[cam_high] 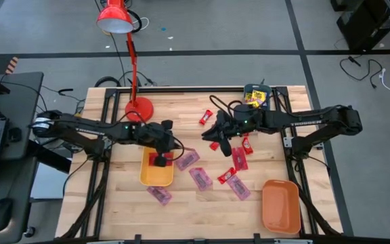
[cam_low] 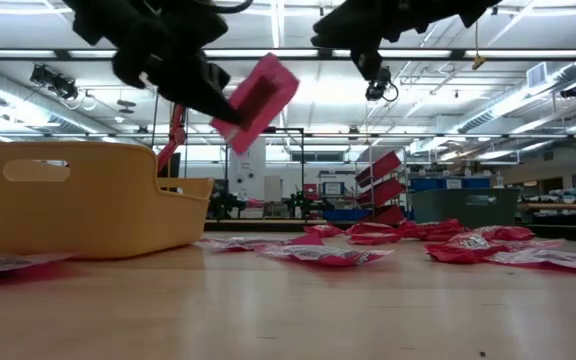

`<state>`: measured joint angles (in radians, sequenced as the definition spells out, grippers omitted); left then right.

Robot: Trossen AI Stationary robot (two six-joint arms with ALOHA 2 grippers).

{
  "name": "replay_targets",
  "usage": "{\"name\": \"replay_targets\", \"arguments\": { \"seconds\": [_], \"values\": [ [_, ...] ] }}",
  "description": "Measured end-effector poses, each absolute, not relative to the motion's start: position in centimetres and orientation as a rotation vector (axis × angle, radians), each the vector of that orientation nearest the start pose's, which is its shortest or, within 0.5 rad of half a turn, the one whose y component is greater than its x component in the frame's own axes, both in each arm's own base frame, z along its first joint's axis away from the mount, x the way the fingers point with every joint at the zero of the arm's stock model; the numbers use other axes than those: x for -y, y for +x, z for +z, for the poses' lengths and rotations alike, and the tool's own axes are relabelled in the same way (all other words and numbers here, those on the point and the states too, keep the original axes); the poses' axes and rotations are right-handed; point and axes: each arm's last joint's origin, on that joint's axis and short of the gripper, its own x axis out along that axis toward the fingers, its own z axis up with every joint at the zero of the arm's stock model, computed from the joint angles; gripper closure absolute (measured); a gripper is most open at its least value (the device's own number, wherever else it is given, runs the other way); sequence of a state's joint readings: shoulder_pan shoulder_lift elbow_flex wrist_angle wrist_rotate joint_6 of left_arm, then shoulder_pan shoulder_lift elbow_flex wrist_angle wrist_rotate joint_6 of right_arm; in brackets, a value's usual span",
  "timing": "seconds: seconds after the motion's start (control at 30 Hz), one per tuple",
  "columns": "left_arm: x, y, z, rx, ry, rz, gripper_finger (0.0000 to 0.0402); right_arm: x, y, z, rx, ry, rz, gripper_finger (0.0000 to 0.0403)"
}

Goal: Sort candy
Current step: Put the red candy pack into the yellow bin

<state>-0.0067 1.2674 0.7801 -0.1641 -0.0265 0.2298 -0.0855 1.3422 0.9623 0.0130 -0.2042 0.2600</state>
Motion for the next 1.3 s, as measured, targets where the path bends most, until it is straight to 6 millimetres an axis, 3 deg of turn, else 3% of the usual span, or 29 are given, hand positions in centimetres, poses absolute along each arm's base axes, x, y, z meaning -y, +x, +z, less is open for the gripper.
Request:
{"name": "replay_targets", "arguments": {
  "seconds": [0.37,0.57,0.73,1.3],
  "values": [
    [0.1,21.8,26.3,-0.904,0.083,-0.019,0.0398,2.8,29.6,28.7,-0.415,0.228,-0.023,0.0341],
    [0.3,20.1,26.3,-1.036,-0.028,-0.041,0.0398,3.0,29.6,28.7,-0.415,0.218,-0.028,0.0339],
    [0.6,19.6,26.0,-1.103,-0.136,-0.104,0.0397,3.0,29.6,28.7,-0.415,0.208,-0.026,0.0341],
    [0.8,19.4,25.9,-1.133,-0.248,-0.125,0.0397,3.0,29.6,28.7,-0.415,0.200,-0.025,0.0340]
  ]
}}
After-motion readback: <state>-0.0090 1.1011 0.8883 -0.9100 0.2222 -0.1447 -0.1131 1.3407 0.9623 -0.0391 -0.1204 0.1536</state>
